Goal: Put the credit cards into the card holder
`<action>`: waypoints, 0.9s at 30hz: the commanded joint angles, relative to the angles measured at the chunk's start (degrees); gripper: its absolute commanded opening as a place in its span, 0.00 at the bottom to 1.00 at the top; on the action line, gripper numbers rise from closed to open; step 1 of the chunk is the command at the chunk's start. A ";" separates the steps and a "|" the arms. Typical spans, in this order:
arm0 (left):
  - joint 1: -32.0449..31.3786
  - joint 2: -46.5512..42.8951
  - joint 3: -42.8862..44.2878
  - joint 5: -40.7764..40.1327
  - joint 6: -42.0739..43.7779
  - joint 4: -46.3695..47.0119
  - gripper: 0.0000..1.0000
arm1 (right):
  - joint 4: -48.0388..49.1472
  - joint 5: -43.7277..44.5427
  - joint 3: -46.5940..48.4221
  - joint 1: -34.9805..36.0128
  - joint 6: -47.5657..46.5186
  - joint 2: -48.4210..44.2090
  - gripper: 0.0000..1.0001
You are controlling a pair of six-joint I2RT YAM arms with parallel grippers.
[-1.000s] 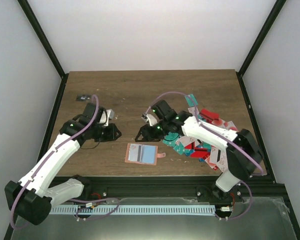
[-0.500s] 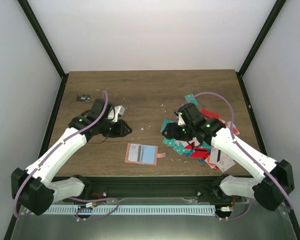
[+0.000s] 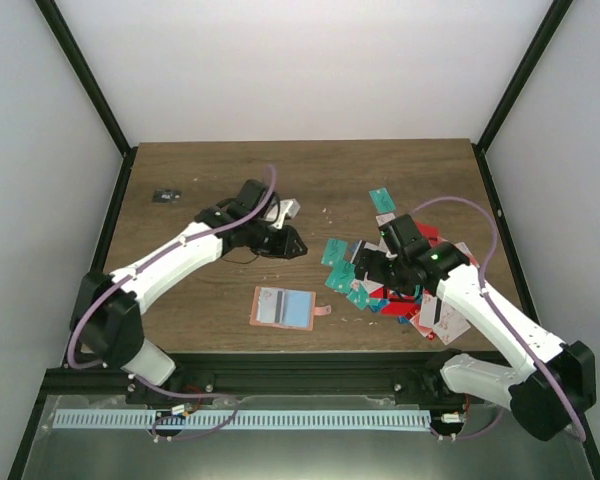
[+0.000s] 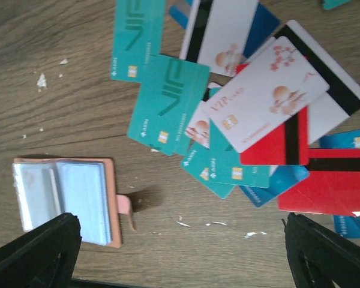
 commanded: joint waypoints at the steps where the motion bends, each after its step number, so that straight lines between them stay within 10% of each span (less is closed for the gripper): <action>1: -1.71 5.87 4.11 1.57 2.16 2.23 0.24 | -0.98 -1.92 -2.57 -4.35 0.47 -2.84 0.96; 27: -8.37 45.62 39.38 9.78 12.32 -10.48 0.16 | 18.09 -22.60 -15.34 -31.40 -1.88 5.94 0.85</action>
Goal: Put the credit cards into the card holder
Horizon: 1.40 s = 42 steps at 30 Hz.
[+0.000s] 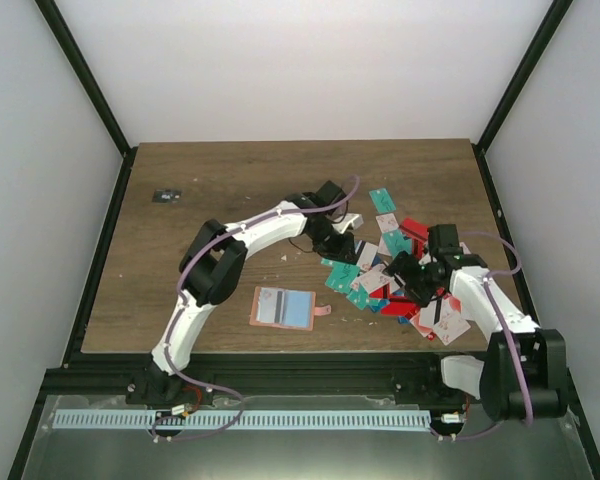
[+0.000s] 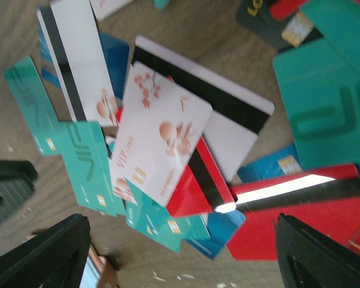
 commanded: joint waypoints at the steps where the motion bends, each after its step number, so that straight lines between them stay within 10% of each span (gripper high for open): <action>1: -1.08 3.05 4.89 2.25 3.74 -4.73 0.12 | 6.97 -5.08 0.41 -4.30 -2.19 3.76 0.84; 42: -6.10 14.48 7.91 -7.69 9.50 -8.11 0.05 | 30.88 -16.95 -7.23 -6.96 -4.76 16.69 0.68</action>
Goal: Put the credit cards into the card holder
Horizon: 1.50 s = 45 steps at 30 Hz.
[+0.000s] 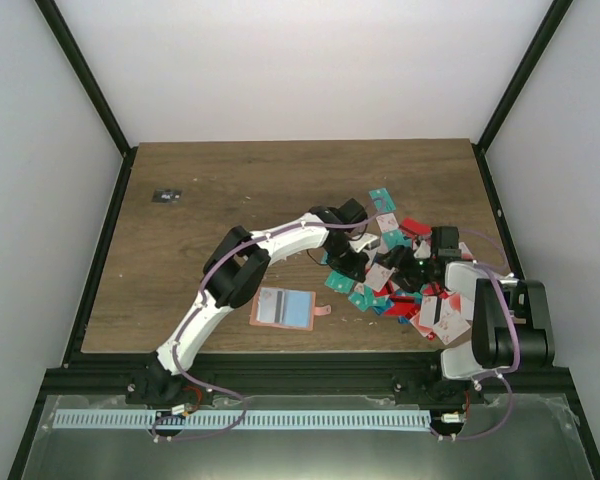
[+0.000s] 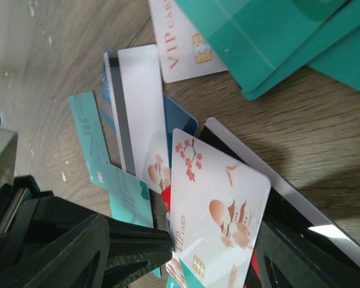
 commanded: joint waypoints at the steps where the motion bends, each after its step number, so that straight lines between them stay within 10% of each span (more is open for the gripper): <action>1: -0.95 4.00 -1.56 -4.77 1.46 -2.40 0.05 | 2.80 -2.05 -2.74 -0.84 -0.33 0.45 0.66; 23: -0.92 3.76 -1.58 -1.64 1.68 -1.37 0.05 | 13.48 -13.26 -7.61 -0.86 -1.83 0.53 0.16; 45: -0.94 2.82 -1.66 -0.02 1.07 0.48 0.05 | 11.01 -19.63 -9.28 -0.78 -8.65 5.72 0.23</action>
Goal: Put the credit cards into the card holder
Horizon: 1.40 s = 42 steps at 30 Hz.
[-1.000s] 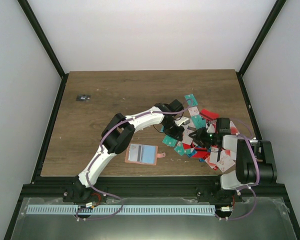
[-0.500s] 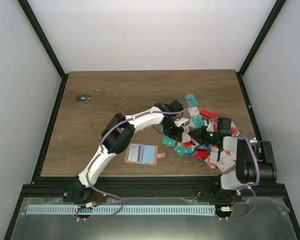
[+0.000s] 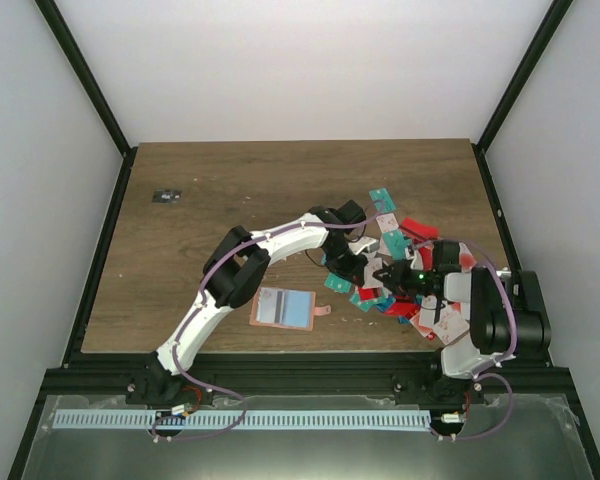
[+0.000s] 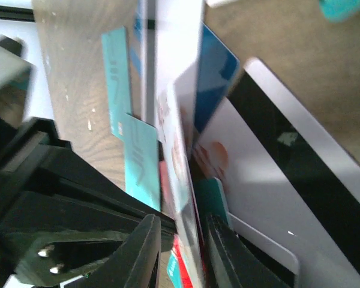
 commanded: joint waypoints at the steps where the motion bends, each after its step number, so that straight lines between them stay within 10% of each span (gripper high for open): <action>1: -0.98 2.82 -1.47 -2.73 0.25 3.13 0.05 | -5.48 -4.48 -1.01 1.31 -2.18 1.89 0.22; 19: 0.73 -7.88 -4.40 -5.31 -2.81 3.03 0.09 | -20.11 8.57 2.55 1.39 -1.31 -9.88 0.01; 31: 6.22 -31.69 -27.32 -4.51 -8.66 12.58 0.22 | -27.74 3.88 3.43 1.41 1.04 -27.16 0.01; 42: 10.59 -46.32 -44.08 10.45 -18.29 29.85 0.54 | -24.48 -7.98 5.88 1.97 6.40 -36.98 0.01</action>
